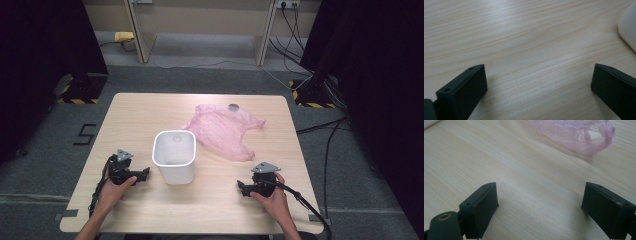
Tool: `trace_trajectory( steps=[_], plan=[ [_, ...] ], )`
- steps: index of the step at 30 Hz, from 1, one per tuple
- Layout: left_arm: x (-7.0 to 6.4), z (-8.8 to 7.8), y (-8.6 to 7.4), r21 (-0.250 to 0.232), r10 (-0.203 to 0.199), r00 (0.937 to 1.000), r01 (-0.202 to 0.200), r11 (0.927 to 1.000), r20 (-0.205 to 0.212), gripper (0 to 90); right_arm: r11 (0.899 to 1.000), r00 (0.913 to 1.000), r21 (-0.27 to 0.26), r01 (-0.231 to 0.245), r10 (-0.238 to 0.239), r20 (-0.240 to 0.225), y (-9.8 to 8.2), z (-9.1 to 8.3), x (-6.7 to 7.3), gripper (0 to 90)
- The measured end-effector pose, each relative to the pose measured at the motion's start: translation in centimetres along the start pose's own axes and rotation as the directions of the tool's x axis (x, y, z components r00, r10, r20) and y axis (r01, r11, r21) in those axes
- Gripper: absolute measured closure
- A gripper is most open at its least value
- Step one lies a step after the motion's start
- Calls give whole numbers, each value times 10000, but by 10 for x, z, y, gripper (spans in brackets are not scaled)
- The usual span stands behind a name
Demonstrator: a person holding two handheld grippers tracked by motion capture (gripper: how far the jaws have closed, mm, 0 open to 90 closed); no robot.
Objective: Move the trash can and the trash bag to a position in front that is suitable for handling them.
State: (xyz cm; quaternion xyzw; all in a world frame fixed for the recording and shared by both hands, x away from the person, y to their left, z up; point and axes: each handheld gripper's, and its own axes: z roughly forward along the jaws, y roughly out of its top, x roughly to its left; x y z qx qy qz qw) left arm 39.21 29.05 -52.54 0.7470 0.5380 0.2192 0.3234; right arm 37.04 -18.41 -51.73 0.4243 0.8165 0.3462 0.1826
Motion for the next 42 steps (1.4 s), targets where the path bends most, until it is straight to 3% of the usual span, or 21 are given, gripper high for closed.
trace_trajectory(
  steps=[8,9,11,12,14,19,22,24,32,33,37,39,40,41,42],
  plan=[
    [0,0,0,2,37,10000,-37,10000,18,0,9998,9997,82,-199,198,159,2,-1,-2,166],
    [0,0,0,2,53,10000,-53,10000,27,0,9985,9982,-146,-536,539,264,5,-2,-4,166],
    [0,0,0,5,54,10000,-54,10000,29,0,9980,9979,-310,-547,557,326,6,-3,-6,166],
    [0,0,0,2,52,10000,-52,10000,28,0,9959,9962,-692,-583,626,610,10,-6,-8,176],
    [0,0,0,0,52,10000,-52,10000,23,0,9926,9945,-1024,-659,737,738,14,-6,-11,185],
    [0,0,0,4,58,10000,-58,10000,21,0,9921,9946,-1172,-454,559,879,19,-5,-12,190],
    [0,1,1,1,66,10000,-66,10000,24,0,9899,9927,-1359,-397,546,1079,31,-2,-15,188],
    [0,0,1,0,66,10000,-66,10000,28,0,9867,9932,-1556,-473,631,978,41,1,-15,191],
    [0,1,1,-5,95,9999,-95,10000,68,0,9873,9957,-1575,187,-41,926,66,19,-4,209],
    [0,1,1,-7,118,9999,-117,9999,84,0,9884,9958,-1411,555,-445,803,72,30,0,251],
    [0,1,1,-13,150,9998,-150,9999,126,0,9888,9929,-950,1151,-1116,416,80,46,8,387],
    [0,2,1,-17,204,9996,-204,9998,180,0,9886,9919,-840,1249,-1223,354,82,52,9,430],
    [-1,1,1,-11,256,9994,-256,9997,228,0,9878,9888,-544,1460,-1440,381,82,61,10,505],
    [-1,1,1,-11,256,9994,-256,9997,228,0,9878,9888,-544,1460,-1440,381,82,61,10,505],
    [-1,1,1,-17,309,9991,-309,9995,284,0,9887,9882,-124,1491,-1485,381,80,68,9,548]
  ],
)
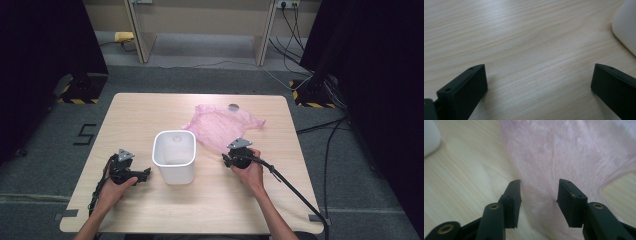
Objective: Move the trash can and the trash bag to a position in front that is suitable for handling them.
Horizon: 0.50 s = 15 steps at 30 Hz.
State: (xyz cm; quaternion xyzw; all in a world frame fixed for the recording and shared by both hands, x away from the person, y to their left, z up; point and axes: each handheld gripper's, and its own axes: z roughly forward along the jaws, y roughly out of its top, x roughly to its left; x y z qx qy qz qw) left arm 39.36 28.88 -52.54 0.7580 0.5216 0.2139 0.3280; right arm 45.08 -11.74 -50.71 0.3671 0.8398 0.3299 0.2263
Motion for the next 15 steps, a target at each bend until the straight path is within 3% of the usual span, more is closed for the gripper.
trace_trajectory(
  steps=[3,6,7,9,10,15],
  plan=[
    [0,0,0,-14,65,10000,-65,10000,68,0,9998,9997,63,-179,180,-187,-4,0,-2,624],
    [0,0,0,-9,78,9999,-78,10000,80,0,9999,9998,104,116,-114,-186,-7,-3,-4,683],
    [-1,0,0,-5,111,9999,-111,9999,107,0,9997,9988,60,233,-230,-430,-11,-7,-6,747],
    [-1,0,0,-5,114,9999,-114,9999,111,0,9996,9982,95,275,-269,-537,-14,-11,-6,762],
    [-1,0,0,-2,125,9999,-125,9999,118,0,9978,9964,233,617,-602,-599,-21,-20,-9,802],
    [-1,0,0,-7,150,9998,-150,9999,142,0,9962,9944,82,866,-859,-615,-30,-37,-18,811]
  ],
)
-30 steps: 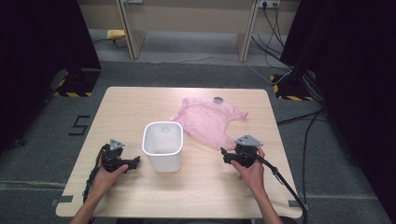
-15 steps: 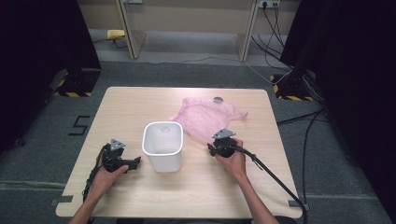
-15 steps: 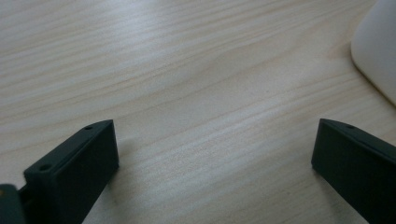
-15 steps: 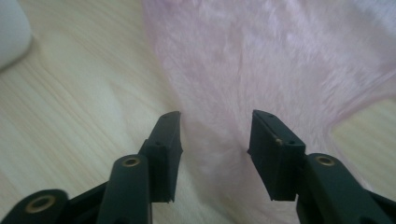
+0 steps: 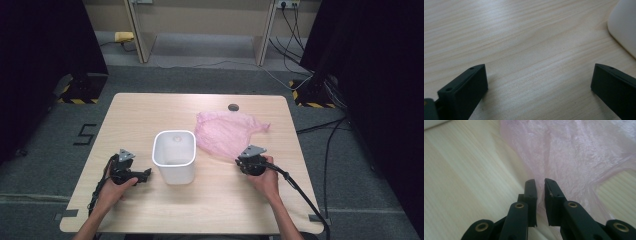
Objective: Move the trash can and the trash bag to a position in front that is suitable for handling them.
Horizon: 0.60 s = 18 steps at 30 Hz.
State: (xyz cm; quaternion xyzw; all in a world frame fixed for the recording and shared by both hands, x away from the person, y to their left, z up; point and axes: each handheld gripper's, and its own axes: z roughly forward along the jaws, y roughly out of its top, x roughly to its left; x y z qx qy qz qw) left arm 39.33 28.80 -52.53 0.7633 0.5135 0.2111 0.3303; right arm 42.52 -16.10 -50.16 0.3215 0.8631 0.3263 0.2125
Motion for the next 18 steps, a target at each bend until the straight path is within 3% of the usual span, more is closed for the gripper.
trace_trajectory(
  steps=[3,8,9,11,12,13,18],
  plan=[
    [0,0,0,2,19,10000,-19,10000,16,0,9998,9996,162,105,-109,254,-14,-16,-7,805],
    [0,0,0,-3,32,10000,-32,10000,27,0,9997,9980,121,-200,193,596,-28,-29,-20,736],
    [0,0,0,-5,31,10000,-31,10000,26,0,9963,9917,151,-850,831,977,-32,-36,-24,602],
    [0,0,0,-5,29,10000,-29,10000,29,0,9887,9839,-165,-1489,1498,975,-34,-44,-25,544],
    [0,0,0,-5,29,10000,-29,10000,29,0,9887,9839,-165,-1489,1498,975,-34,-44,-25,544],
    [0,0,0,-1,43,10000,-43,10000,36,0,9784,9746,-621,-1970,2023,957,-31,-47,-22,447],
    [0,0,0,1,48,10000,-48,10000,36,0,9495,9619,-1625,-2684,2734,89,-11,-46,-12,391]
  ],
)
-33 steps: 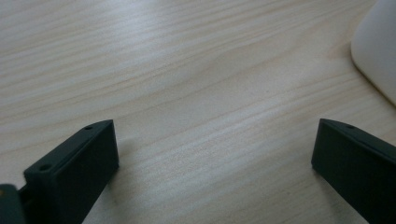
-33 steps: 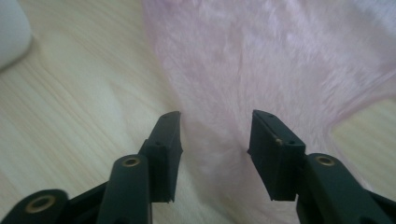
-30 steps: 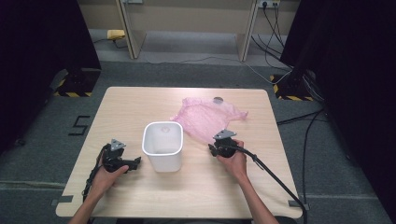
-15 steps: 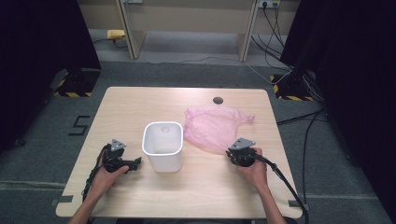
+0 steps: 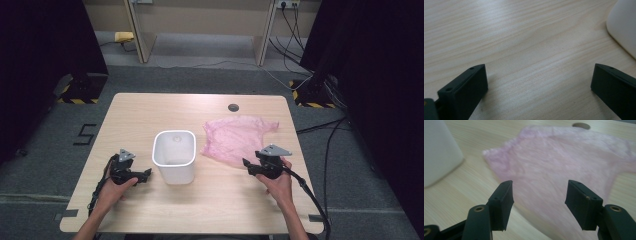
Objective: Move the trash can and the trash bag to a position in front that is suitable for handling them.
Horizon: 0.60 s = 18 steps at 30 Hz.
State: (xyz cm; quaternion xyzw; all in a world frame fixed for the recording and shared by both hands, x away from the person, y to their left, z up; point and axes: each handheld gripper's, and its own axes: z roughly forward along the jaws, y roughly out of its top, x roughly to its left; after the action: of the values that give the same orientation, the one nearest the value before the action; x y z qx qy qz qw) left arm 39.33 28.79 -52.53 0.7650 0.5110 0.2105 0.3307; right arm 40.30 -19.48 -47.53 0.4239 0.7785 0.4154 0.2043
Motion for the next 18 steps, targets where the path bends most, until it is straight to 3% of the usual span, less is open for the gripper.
trace_trajectory(
  steps=[2,8,12,14,15,17,18],
  plan=[
    [0,0,0,2,2,10000,-2,10000,-7,0,10000,9998,-91,5,-7,-221,7,8,8,395],
    [0,0,0,2,1,10000,-1,10000,-4,0,9954,9949,301,914,-899,-468,21,49,37,454],
    [0,0,0,4,6,10000,-6,10000,-2,0,9894,9914,839,1183,-1130,-656,21,73,49,577],
    [0,0,0,3,5,10000,-5,10000,-1,0,9814,9879,1176,1520,-1472,-490,19,80,50,639],
    [0,0,0,5,8,10000,-8,10000,-2,0,9742,9854,1508,1679,-1616,-529,16,83,49,680],
    [0,0,0,4,9,10000,-9,10000,0,0,9737,9842,1483,1730,-1650,-644,12,82,46,777],
    [0,0,0,4,9,10000,-9,10000,0,0,9678,9805,1622,1926,-1832,-715,12,79,46,810]
  ],
)
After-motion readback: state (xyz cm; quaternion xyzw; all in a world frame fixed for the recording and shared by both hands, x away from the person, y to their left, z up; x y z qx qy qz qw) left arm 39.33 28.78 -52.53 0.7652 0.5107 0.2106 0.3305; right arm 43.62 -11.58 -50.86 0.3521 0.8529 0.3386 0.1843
